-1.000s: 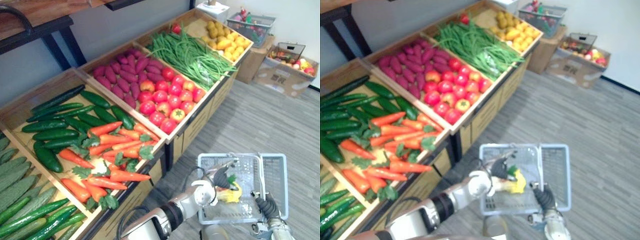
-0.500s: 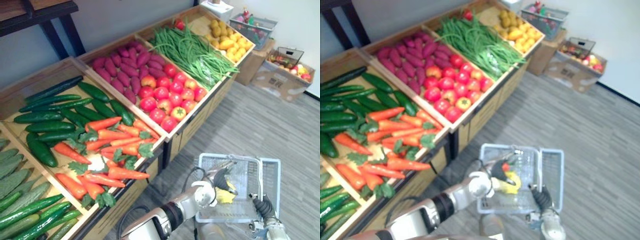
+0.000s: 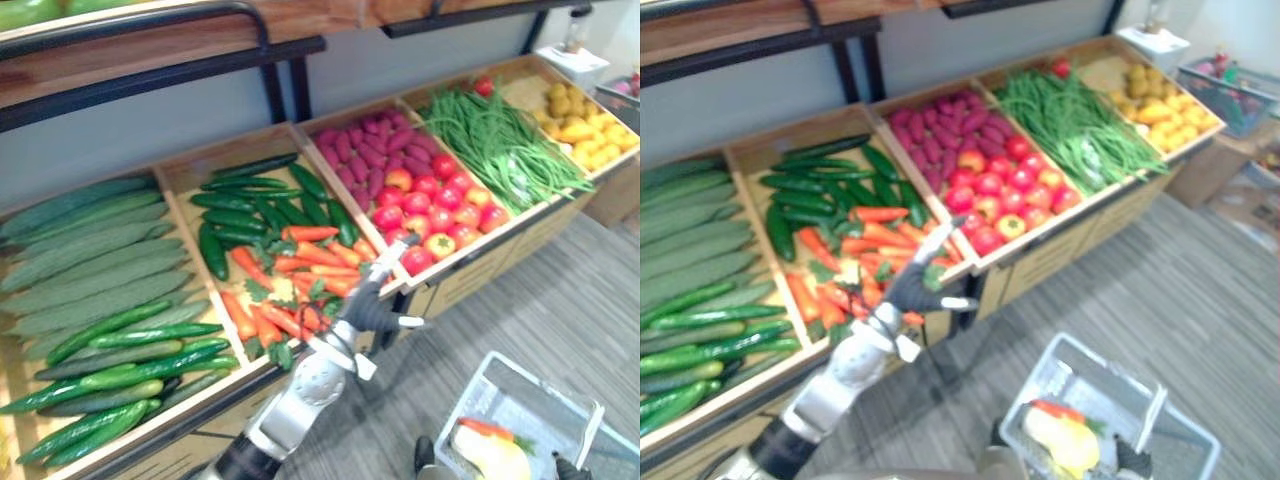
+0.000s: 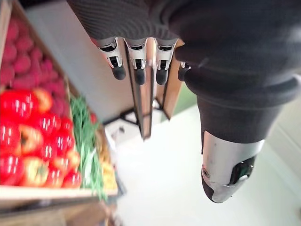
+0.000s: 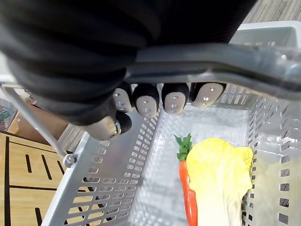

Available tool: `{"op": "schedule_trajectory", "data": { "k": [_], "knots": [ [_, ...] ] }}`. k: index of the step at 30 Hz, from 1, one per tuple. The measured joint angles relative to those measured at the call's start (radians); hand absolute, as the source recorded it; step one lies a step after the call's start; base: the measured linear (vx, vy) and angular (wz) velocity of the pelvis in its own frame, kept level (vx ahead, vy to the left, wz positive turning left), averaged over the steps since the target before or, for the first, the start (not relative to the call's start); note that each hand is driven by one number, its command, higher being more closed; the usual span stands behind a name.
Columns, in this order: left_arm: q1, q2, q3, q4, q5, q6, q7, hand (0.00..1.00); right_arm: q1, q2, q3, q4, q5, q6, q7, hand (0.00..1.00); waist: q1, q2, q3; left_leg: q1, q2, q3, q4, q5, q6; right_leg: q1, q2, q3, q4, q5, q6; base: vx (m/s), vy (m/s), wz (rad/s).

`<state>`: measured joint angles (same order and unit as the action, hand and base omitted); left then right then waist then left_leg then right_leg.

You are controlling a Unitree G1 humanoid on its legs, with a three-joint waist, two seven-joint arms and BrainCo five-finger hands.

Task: Pick vegetable in the basket

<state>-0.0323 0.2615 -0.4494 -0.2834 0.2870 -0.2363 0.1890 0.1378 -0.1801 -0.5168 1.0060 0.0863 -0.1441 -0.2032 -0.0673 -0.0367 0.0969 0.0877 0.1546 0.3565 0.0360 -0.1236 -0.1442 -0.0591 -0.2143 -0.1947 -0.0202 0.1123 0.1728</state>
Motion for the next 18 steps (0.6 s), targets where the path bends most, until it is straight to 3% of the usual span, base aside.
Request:
{"op": "schedule_trajectory", "data": {
  "k": [4,10,13,16,18],
  "knots": [
    [0.140,0.006,0.119,-0.077,0.048,-0.040,0.068,0.00,-0.006,-0.003,-0.027,0.079,0.001,-0.009,-0.012,1.00,0.030,-0.006,-0.032,-0.034,-0.003,-0.059,0.001,0.007,0.004,0.012,-0.011,-0.054,0.000,-0.016,-0.003,0.00,-0.017,0.44],
    [0.317,-0.045,0.364,0.017,0.122,-0.041,0.201,0.00,-0.031,-0.010,-0.026,0.114,0.001,-0.010,-0.031,1.00,0.048,-0.001,-0.038,-0.057,-0.006,-0.156,-0.006,0.040,0.008,0.054,-0.018,-0.163,0.000,-0.032,-0.029,-0.01,-0.018,0.49],
    [0.362,-0.063,0.469,0.200,0.127,-0.037,0.243,0.00,-0.049,-0.010,-0.026,0.137,0.001,-0.010,-0.033,1.00,0.075,0.000,-0.038,-0.070,-0.009,-0.205,-0.031,0.070,0.009,0.070,-0.018,-0.215,-0.012,-0.039,-0.039,-0.03,-0.024,0.46],
    [0.377,-0.070,0.526,0.407,0.131,-0.036,0.266,0.00,-0.067,-0.004,-0.025,0.148,0.001,-0.010,-0.033,1.00,0.082,0.002,-0.041,-0.072,-0.010,-0.238,-0.051,0.088,0.008,0.085,-0.016,-0.253,-0.017,-0.041,-0.043,-0.01,-0.018,0.36],
    [0.380,-0.105,0.596,0.563,0.128,-0.012,0.268,0.00,-0.065,0.005,-0.025,0.148,0.002,-0.011,-0.033,1.00,0.095,0.001,-0.054,-0.081,-0.013,-0.256,-0.059,0.097,0.009,0.087,-0.017,-0.270,-0.022,-0.041,-0.043,-0.01,-0.013,0.23]
  ]
}}
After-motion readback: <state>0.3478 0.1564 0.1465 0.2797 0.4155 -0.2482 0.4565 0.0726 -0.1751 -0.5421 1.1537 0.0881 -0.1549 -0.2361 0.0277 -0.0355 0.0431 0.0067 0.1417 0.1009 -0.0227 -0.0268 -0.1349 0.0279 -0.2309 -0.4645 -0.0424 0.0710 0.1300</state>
